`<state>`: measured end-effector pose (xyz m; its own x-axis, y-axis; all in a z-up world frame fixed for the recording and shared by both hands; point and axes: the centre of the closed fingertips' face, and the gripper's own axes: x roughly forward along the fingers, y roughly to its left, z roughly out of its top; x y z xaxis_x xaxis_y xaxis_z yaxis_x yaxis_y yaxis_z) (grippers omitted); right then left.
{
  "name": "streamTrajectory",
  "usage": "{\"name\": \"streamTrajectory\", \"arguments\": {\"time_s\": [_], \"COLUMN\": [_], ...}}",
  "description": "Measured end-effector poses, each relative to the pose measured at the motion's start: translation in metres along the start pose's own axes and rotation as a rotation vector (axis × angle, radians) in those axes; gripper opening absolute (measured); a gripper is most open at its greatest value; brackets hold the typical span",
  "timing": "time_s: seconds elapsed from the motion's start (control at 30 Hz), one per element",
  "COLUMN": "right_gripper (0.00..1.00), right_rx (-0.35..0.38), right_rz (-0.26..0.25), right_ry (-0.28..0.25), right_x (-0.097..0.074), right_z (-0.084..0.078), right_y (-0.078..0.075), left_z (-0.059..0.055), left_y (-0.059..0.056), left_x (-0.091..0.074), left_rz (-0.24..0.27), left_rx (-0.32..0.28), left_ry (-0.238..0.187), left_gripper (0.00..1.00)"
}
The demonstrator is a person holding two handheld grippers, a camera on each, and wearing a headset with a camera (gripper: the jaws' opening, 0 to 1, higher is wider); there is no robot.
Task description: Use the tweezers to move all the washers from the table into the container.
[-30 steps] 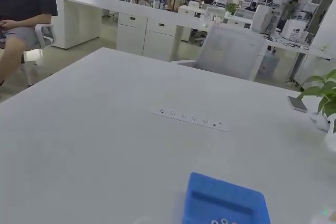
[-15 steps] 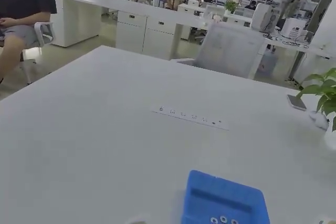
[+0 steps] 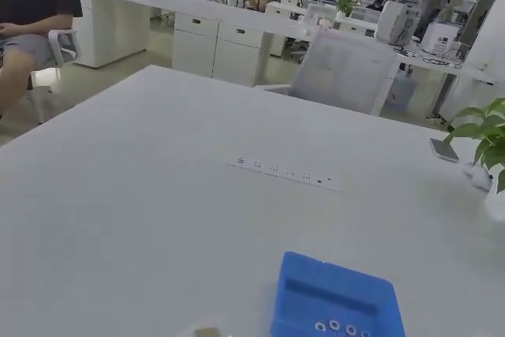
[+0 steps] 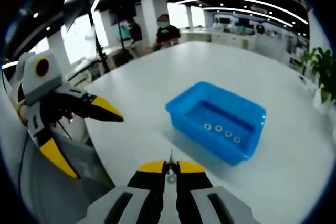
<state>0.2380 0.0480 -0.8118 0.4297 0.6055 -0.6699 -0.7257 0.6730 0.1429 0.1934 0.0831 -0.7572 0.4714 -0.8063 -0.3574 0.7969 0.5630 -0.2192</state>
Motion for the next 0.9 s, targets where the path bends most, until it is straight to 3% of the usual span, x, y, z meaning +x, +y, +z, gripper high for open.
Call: {"name": "streamTrajectory", "arguments": {"time_s": [0.37, 0.9], "right_gripper": [0.04, 0.04], "right_rx": [0.003, -0.087], "right_rz": [0.015, 0.07], "right_ry": [0.026, 0.073], "right_x": [0.001, 0.011], "right_z": [-0.008, -0.003], "right_y": [0.004, 0.026], "left_z": [0.001, 0.002], "left_y": [0.0, 0.0], "left_x": [0.0, -0.001], "left_rz": [-0.001, 0.004], "left_rx": [-0.002, -0.004], "left_ry": [-0.001, -0.009], "left_gripper": [0.52, 0.52]}}
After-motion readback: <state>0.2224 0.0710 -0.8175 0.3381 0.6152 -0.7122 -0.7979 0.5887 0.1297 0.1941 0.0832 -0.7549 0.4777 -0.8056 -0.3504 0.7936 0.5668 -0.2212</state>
